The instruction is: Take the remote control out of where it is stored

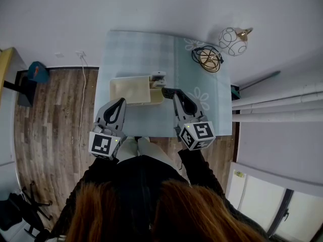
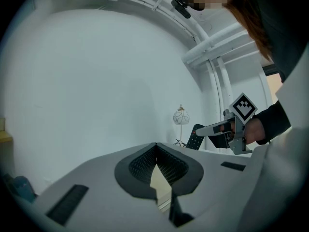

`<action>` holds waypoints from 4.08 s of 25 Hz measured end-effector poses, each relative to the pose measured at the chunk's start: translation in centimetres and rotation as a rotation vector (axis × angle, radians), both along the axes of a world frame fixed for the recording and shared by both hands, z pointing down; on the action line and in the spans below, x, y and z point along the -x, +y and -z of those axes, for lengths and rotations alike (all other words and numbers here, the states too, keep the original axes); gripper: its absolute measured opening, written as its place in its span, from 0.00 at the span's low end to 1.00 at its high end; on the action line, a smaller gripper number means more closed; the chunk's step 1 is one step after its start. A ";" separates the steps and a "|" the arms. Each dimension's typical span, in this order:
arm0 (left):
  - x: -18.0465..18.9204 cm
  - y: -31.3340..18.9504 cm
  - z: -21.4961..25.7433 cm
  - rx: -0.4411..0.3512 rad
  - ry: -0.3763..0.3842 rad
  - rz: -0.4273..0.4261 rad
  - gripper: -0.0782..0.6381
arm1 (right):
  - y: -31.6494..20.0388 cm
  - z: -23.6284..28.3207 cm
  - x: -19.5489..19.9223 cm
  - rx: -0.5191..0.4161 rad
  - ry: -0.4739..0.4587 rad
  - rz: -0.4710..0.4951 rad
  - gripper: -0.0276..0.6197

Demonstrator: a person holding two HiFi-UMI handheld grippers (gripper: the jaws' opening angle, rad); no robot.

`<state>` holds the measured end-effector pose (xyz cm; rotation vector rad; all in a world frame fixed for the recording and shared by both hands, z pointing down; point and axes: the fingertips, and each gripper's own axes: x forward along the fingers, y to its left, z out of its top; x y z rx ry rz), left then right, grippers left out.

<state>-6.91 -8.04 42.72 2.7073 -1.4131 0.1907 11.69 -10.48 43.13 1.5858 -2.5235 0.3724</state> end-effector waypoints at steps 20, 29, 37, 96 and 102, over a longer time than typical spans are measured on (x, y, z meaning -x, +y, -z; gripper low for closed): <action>0.0 0.5 0.2 -0.019 0.013 0.002 0.12 | 7.3 -9.3 -0.8 0.455 0.028 0.310 0.15; 0.1 0.3 0.2 -0.020 0.010 0.017 0.12 | 7.4 -11.9 0.5 0.545 0.039 0.384 0.15; 0.2 0.1 0.0 -0.012 0.004 0.025 0.12 | 6.5 -12.6 0.5 0.558 0.028 0.379 0.15; 1.1 -0.7 -0.5 0.011 0.009 0.049 0.12 | -2.7 -21.5 -2.5 0.480 0.135 0.157 0.30; 1.4 -0.5 -0.4 0.009 0.011 0.057 0.12 | -3.0 -21.9 -3.3 0.478 0.160 0.133 0.31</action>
